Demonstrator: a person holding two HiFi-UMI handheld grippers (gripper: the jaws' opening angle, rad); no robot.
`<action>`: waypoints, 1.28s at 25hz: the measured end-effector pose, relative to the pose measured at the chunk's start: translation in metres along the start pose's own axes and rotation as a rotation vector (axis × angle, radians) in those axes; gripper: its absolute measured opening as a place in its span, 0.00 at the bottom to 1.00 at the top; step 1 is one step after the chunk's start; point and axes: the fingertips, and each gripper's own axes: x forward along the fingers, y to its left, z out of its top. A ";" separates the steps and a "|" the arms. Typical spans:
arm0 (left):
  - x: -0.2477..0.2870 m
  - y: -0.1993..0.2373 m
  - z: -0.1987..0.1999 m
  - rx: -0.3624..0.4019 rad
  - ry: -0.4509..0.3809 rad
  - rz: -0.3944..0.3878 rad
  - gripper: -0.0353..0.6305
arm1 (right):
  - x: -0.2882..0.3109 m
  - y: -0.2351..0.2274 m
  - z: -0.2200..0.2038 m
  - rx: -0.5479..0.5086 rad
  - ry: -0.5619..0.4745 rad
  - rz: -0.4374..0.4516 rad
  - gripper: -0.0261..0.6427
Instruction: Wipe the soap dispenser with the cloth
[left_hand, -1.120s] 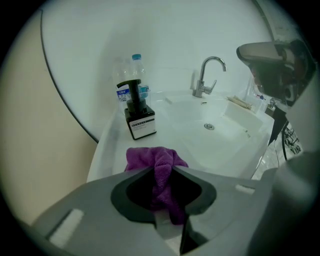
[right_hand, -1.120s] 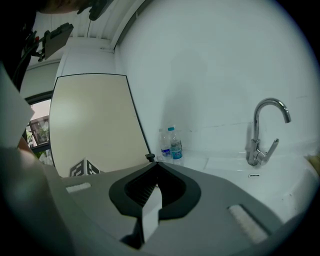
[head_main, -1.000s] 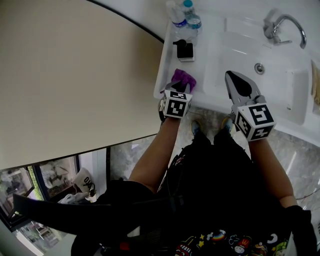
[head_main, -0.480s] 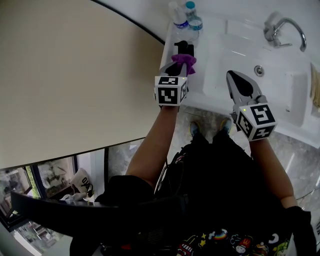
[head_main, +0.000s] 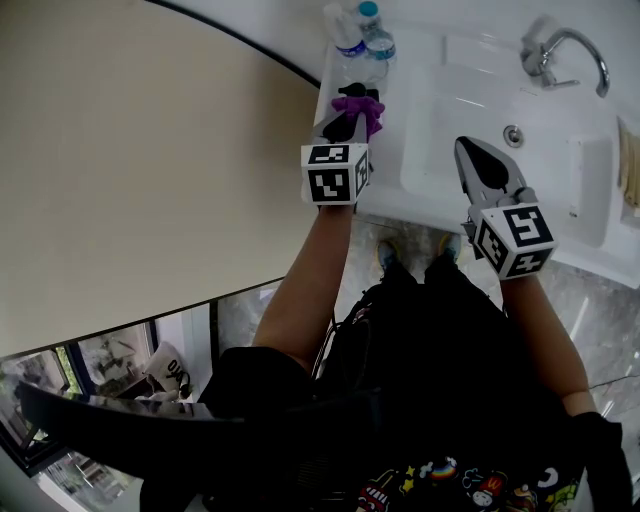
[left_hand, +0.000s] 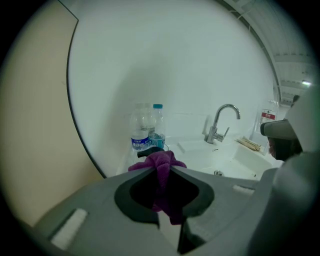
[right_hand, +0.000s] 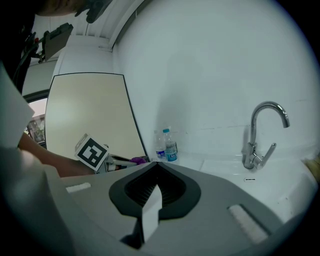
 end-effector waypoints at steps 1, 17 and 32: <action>0.003 -0.001 -0.003 -0.001 0.006 -0.001 0.14 | 0.000 -0.001 -0.001 0.001 0.003 -0.001 0.07; 0.024 -0.042 -0.056 -0.012 0.140 -0.131 0.14 | 0.005 -0.003 -0.011 0.013 0.028 0.009 0.07; 0.002 0.003 0.000 -0.039 0.014 -0.075 0.14 | 0.016 0.005 -0.008 0.014 0.021 0.020 0.07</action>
